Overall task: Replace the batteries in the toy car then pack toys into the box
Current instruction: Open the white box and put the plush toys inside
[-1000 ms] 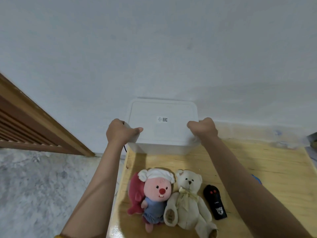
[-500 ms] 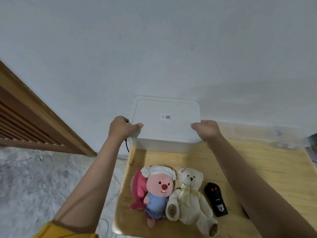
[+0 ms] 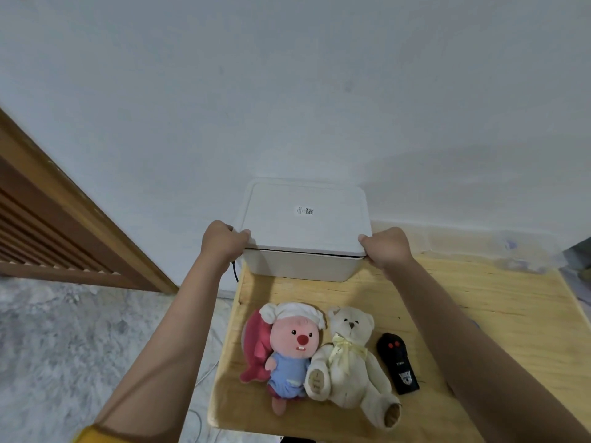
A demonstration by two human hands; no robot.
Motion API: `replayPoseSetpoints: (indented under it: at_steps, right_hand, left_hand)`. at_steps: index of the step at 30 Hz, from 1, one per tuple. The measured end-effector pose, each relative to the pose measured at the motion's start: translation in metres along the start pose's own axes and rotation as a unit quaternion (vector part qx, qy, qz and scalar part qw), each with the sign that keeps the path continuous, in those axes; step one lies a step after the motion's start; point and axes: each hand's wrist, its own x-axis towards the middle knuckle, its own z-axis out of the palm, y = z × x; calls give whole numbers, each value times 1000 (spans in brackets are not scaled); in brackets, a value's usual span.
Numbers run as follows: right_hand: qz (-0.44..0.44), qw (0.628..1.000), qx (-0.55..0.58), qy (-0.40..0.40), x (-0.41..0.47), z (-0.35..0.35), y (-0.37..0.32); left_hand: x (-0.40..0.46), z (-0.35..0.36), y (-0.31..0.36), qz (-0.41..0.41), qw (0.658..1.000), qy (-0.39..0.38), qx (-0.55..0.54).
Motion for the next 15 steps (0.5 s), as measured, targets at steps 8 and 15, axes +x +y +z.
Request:
replayPoseSetpoints:
  at_steps: [8,15]
  right_hand:
    - [-17,999,49,0,-11,-5,5]
    - [0,994,95,-48,-15,-13,4]
  left_hand:
    - [-17,3,-2,-17,994,12,-103]
    - [-32,4,-5,-35,986,20,-161]
